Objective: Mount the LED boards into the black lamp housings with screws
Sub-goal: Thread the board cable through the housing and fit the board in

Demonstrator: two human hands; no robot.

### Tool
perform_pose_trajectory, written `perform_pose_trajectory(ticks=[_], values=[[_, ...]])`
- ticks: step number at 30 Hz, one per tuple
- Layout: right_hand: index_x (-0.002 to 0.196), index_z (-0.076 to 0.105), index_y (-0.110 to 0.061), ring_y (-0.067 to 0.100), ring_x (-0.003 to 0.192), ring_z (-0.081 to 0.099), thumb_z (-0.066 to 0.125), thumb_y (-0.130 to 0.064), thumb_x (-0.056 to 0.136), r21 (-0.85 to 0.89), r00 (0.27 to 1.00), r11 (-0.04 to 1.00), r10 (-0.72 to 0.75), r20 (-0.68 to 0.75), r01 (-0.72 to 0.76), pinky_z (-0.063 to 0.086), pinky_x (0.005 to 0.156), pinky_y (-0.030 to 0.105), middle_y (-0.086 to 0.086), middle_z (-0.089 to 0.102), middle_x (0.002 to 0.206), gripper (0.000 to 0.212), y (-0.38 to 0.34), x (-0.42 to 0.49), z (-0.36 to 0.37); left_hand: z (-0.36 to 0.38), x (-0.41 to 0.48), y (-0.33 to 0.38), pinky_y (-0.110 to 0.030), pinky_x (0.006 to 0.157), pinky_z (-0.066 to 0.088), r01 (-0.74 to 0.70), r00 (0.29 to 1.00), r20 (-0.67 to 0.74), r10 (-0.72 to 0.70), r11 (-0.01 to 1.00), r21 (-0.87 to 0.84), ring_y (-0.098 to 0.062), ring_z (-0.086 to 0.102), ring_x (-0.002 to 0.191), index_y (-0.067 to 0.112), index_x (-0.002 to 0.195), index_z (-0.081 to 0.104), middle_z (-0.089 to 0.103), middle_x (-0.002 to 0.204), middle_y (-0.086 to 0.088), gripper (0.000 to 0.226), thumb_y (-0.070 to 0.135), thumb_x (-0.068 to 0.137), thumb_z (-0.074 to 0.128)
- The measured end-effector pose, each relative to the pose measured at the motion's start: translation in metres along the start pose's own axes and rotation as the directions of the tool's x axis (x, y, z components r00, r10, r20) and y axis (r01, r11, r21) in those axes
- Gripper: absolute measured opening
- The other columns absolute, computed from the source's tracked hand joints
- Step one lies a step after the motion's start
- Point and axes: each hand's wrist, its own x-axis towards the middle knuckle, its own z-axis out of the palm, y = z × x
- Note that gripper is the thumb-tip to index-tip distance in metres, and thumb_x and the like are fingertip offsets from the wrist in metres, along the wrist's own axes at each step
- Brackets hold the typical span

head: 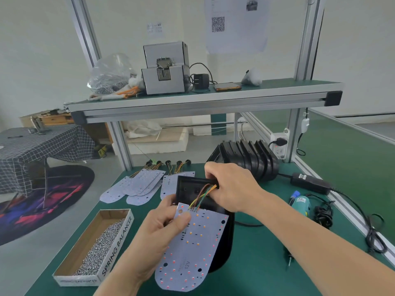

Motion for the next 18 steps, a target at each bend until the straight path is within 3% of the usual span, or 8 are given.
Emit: perform_pose_trajectory(ticks=[2,4,7,10,14,16,18], values=[[0.081,0.044,-0.023,0.014,0.065,0.047,0.059,-0.021,0.082,-0.007,1.000,1.000,0.006,0.012,-0.006,0.026,0.053,0.030,-0.006,0.054,0.070,0.016,0.001,0.000,0.000,0.001,0.001,0.000,-0.037,0.103,0.045,-0.016,1.000,0.007,0.016,0.999,0.033,-0.015,0.058,0.121,-0.015,0.078,0.062,0.061,0.122,0.002,0.058,0.043,0.084,0.068],[0.082,0.045,-0.024,0.018,0.068,0.049,0.060,-0.020,0.082,0.001,1.000,1.000,0.013,0.010,-0.013,0.028,0.054,0.030,-0.006,0.056,0.071,0.016,0.003,-0.001,0.001,0.003,0.003,0.001,-0.044,0.106,0.041,-0.011,1.000,0.008,0.010,0.997,0.073,-0.019,0.057,0.118,-0.010,0.071,0.056,0.058,0.119,0.001,0.054,0.041,0.085,0.066],[0.081,0.044,-0.028,0.015,0.069,0.049,0.062,-0.022,0.083,0.068,0.999,0.997,0.034,0.005,-0.034,0.033,0.057,0.030,-0.007,0.056,0.070,0.019,0.005,-0.002,0.003,0.004,0.006,0.002,-0.036,0.097,0.041,-0.008,1.000,-0.018,0.010,0.992,0.130,-0.020,0.053,0.114,-0.004,0.064,0.048,0.056,0.114,-0.001,0.045,0.031,0.089,0.061],[0.081,0.047,-0.035,0.017,0.078,0.054,0.063,-0.022,0.087,0.139,0.999,0.990,0.008,0.052,-0.015,0.045,0.067,0.036,-0.009,0.059,0.074,0.021,0.007,-0.003,0.002,0.005,0.011,0.006,-0.030,0.087,0.041,-0.027,0.999,-0.035,0.034,0.981,0.194,-0.019,0.054,0.106,-0.005,0.066,0.049,0.055,0.106,0.008,0.049,0.037,0.088,0.062],[0.072,0.054,-0.030,0.014,0.073,0.055,0.062,-0.018,0.088,0.182,0.981,0.980,-0.106,0.164,0.076,0.044,0.069,0.038,-0.005,0.058,0.074,0.022,0.012,-0.004,-0.011,0.002,0.015,0.008,-0.035,0.091,0.042,-0.057,0.997,-0.032,0.067,0.969,0.240,-0.024,0.053,0.109,-0.014,0.071,0.048,0.056,0.109,-0.001,0.053,0.035,0.091,0.059],[0.084,0.066,-0.027,0.019,0.081,0.060,0.062,-0.031,0.086,0.265,0.961,0.964,-0.092,0.261,0.020,0.049,0.077,0.040,0.001,0.067,0.083,0.006,0.014,-0.006,-0.018,-0.001,0.015,0.008,-0.040,0.094,0.045,-0.050,0.998,-0.032,0.060,0.965,0.257,-0.022,0.054,0.110,-0.016,0.073,0.049,0.057,0.112,0.000,0.053,0.032,0.094,0.059],[0.093,0.069,-0.031,0.018,0.086,0.061,0.060,-0.036,0.085,0.288,0.948,0.958,-0.096,0.302,0.005,0.049,0.082,0.037,0.001,0.068,0.090,0.013,0.014,-0.007,-0.020,-0.003,0.013,0.007,-0.046,0.099,0.044,-0.034,0.998,-0.043,0.048,0.961,0.274,-0.022,0.055,0.111,-0.016,0.073,0.049,0.056,0.114,0.002,0.051,0.025,0.101,0.059]])
